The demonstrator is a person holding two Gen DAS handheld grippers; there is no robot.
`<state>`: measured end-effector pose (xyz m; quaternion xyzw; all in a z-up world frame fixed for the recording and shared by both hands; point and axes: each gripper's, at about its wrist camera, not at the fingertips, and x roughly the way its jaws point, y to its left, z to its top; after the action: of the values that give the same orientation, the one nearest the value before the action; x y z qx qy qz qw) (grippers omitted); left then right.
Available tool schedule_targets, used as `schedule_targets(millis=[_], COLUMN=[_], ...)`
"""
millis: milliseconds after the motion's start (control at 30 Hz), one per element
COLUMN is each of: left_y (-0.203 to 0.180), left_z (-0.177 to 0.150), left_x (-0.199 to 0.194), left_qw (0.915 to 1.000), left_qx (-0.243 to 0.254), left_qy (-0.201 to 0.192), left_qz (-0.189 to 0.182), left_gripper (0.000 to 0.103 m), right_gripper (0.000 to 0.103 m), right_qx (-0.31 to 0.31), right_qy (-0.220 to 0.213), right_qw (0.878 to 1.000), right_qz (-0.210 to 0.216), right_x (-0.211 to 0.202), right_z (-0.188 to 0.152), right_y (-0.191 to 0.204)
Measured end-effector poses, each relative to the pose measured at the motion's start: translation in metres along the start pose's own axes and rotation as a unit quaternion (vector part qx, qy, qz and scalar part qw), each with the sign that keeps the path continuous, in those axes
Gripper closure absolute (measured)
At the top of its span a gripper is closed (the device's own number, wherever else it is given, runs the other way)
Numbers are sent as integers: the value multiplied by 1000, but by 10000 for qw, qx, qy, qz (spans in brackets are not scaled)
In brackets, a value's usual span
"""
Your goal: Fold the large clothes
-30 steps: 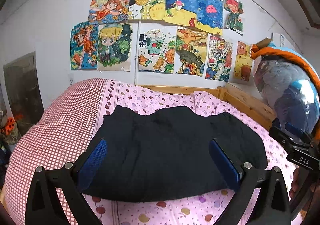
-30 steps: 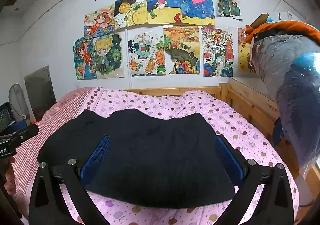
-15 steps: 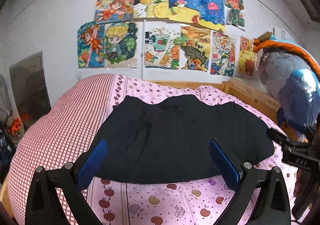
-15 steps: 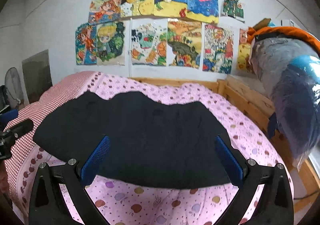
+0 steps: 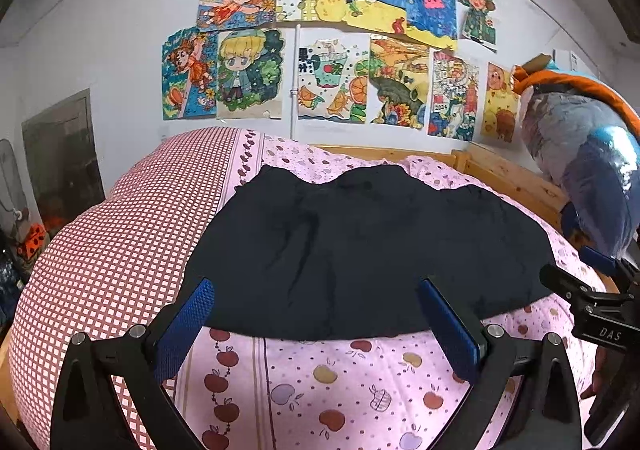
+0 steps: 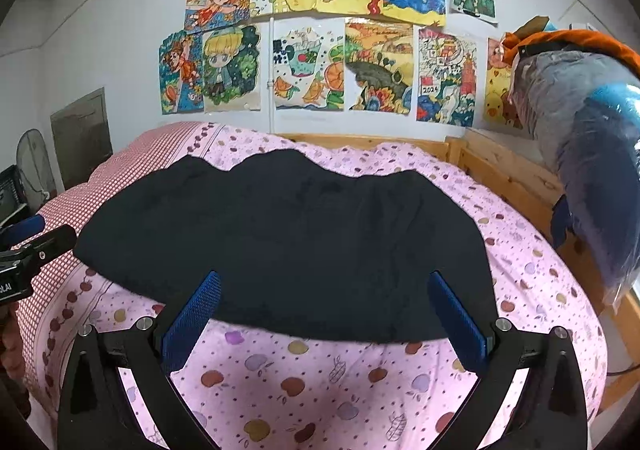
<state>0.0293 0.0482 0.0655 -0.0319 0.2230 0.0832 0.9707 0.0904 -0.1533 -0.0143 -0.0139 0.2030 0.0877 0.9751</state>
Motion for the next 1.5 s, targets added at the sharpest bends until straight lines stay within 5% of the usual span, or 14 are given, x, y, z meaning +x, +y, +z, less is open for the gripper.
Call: schedule_targets(millis=[533,1500], left_y=[-3,1], left_z=[-17,-21], left_x=[-6,-3], left_qw=[9990,9994], left_qx=[422,352], left_qy=[-118,10], left_qz=[26,-24], left_gripper=[0,0], right_gripper=[2,2], right_qx=[-195,-425], right_qy=[-81,-149], right_qw=[9998,9990], right_qz=[16,61], right_x=[-1,-4], right_z=[-24,-22], right_y=[6,15])
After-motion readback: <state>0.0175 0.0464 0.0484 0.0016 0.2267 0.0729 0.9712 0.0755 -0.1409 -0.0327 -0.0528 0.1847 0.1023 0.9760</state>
